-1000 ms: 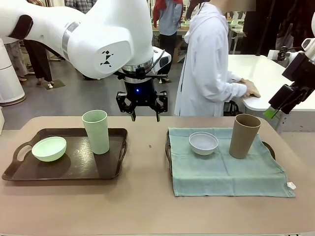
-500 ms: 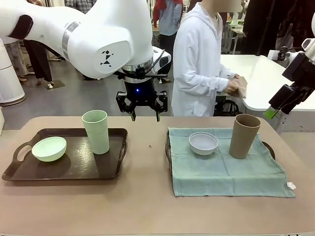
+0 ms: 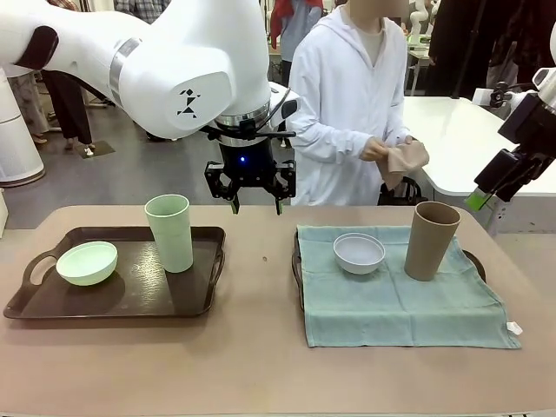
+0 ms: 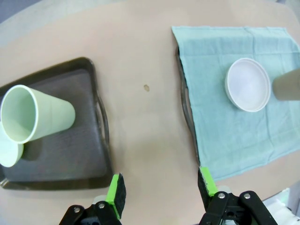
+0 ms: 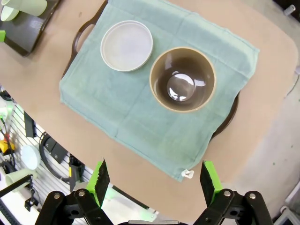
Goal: Set up a tray with a mat and arrange the tableware.
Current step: Pick up the Picnic Bowl and Reusable plastic cup from the Handle tray in front of the human's position and hold them in the air.
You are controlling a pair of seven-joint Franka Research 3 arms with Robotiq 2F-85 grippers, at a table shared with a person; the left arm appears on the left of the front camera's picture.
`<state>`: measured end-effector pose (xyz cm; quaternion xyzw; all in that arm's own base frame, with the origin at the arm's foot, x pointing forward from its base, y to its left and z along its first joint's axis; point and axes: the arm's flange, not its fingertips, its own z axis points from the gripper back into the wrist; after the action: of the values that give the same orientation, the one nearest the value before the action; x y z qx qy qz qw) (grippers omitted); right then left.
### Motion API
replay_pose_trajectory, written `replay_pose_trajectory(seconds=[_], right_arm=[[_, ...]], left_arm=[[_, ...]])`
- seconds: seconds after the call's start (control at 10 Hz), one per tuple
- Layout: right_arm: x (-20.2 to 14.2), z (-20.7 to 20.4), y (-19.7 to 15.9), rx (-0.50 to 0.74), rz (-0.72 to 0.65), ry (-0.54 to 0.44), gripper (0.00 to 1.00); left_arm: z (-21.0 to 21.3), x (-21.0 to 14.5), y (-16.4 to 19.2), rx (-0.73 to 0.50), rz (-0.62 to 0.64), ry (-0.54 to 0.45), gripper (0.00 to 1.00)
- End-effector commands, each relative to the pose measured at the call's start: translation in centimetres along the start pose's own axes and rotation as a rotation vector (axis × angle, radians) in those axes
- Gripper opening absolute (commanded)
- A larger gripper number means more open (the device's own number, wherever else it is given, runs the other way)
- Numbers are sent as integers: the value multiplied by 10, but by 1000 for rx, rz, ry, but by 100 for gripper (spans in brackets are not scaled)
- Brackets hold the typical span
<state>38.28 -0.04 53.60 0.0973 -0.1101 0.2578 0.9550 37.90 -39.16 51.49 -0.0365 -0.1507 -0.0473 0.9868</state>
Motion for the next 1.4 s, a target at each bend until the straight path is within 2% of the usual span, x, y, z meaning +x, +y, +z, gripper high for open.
replay_pose_trajectory(seconds=[0.0,0.1,0.2,0.3,0.6,0.9,1.0,1.1,1.2,1.3], right_arm=[[-1,-3,-1,-21,-1,6,100],[0,0,0,0,0,0,100],[-16,0,-10,-23,-56,30,100],[-32,-1,-18,-25,-109,53,100],[-69,7,-32,-52,-243,116,100],[-89,19,-38,-57,-299,123,100],[-86,17,-34,-56,-301,131,100],[-85,21,-45,-48,-275,111,100],[-85,21,-45,-48,-275,111,100],[-85,21,-45,-48,-275,111,100]], left_arm=[[0,1,1,-14,-7,-6,81],[0,0,0,0,0,0,81],[10,-8,37,-103,-65,29,81],[13,-18,73,-132,-69,66,81],[23,-39,176,-165,-42,146,81],[34,-49,256,-162,2,147,81],[41,-54,273,-127,5,137,81],[45,-56,267,-105,-3,115,81],[36,-50,265,-158,16,151,81],[36,-50,265,-158,16,151,81]])
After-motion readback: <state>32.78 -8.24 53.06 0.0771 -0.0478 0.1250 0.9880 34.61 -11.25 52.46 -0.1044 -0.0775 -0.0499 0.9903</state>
